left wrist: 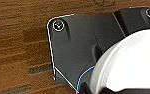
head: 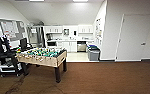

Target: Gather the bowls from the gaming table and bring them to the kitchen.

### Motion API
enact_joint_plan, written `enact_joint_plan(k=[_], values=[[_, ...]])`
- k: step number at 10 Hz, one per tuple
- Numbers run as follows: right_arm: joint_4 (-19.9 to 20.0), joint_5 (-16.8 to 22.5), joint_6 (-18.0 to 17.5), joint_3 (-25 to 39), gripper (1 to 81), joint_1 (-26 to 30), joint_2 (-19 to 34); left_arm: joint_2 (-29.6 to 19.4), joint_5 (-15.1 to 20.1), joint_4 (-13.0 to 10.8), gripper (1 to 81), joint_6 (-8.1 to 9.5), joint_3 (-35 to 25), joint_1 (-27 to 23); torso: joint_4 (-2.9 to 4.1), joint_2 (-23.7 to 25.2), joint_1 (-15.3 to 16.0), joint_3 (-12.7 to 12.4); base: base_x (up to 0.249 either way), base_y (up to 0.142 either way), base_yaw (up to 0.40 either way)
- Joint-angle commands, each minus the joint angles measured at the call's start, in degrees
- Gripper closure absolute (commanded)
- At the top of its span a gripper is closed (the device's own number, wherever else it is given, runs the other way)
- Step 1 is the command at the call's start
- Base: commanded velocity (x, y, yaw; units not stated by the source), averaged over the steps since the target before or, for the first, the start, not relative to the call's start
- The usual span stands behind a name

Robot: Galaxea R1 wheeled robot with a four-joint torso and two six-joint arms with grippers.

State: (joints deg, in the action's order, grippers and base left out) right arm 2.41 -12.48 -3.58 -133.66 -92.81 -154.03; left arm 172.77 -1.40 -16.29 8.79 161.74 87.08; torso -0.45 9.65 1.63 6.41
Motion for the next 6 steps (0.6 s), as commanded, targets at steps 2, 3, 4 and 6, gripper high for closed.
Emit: enact_joint_plan(k=[2, 3, 4, 6], values=[[-0.74, 1.94, 0.24, 0.25, 81.1, 2.93, 1.68, -0.14, 2.19, -0.32, 81.1, -0.26, 0.24, -3.45, 0.0, 0.0, 0.0, 0.0, 0.093, 0.0, 0.0], [-0.66, 1.94, 0.24, 0.25, 81.1, 2.93, 1.68, -0.14, 2.19, -0.32, 81.1, -0.26, 0.33, -3.45, 0.0, 0.0, 0.0, 0.0, 0.108, 0.0, 0.0], [-0.66, 1.94, 0.24, 0.25, 81.1, 2.85, 1.68, -0.14, 2.19, -0.32, 81.1, -0.26, 0.24, -3.45, 0.0, 0.0, -0.02, 0.0, 0.109, 0.0, 0.0], [-0.66, 1.94, 0.24, 0.25, 81.1, 2.93, 1.59, -0.05, 2.19, -0.32, 81.1, -0.26, 0.24, -3.45, 0.0, 0.0, 0.0, 0.0, 0.118, 0.0, 0.0]])
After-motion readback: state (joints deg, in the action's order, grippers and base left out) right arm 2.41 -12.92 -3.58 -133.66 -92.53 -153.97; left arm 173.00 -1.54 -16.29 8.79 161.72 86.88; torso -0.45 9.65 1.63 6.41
